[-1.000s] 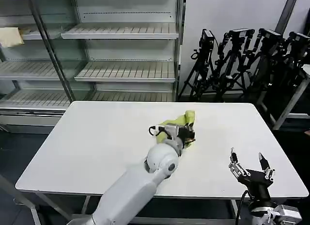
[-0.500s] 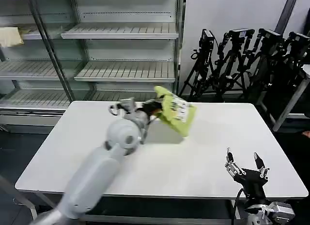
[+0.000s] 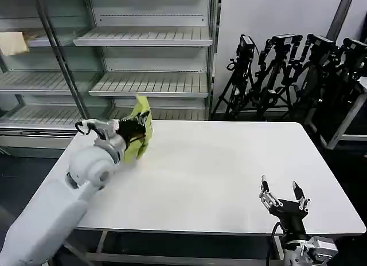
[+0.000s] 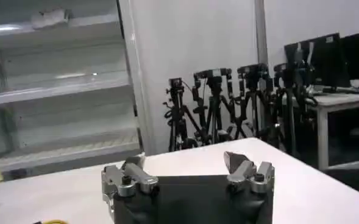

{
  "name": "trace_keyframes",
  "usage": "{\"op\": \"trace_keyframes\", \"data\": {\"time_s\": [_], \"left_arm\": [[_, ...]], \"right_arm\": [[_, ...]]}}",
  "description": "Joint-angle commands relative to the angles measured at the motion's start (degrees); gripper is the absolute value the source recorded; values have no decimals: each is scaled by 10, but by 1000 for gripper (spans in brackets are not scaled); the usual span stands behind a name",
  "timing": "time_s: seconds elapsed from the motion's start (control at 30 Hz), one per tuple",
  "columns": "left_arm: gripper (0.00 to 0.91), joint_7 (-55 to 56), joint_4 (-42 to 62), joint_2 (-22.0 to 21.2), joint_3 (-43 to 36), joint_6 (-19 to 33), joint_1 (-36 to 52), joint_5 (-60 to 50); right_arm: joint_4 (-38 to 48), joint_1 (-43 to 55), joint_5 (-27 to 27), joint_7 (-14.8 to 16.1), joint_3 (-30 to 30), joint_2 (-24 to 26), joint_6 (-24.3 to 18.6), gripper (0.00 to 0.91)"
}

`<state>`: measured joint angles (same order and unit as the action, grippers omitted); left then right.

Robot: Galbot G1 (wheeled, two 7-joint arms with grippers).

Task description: Fold and organize the clothes.

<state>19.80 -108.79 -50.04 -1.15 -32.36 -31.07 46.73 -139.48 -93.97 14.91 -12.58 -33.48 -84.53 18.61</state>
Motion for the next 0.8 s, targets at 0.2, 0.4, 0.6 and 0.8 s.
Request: {"op": "trace_keyframes", "data": {"time_s": [0.2, 0.4, 0.6, 0.8], "left_arm": [[30, -37, 129, -229, -275, -6, 15, -370], [30, -25, 160, -304, -295, -8, 74, -301], [101, -8, 220, -348, -294, -7, 77, -267], [907, 5, 230, -377, -268, -6, 67, -225]], "right_arm": [[-23, -26, -4, 1, -18, -15, -3, 907], [-31, -36, -6, 1, -19, -28, -5, 907], [-35, -39, -8, 1, -14, -32, -5, 907], [-36, -37, -8, 1, -11, -32, -1, 907]]}}
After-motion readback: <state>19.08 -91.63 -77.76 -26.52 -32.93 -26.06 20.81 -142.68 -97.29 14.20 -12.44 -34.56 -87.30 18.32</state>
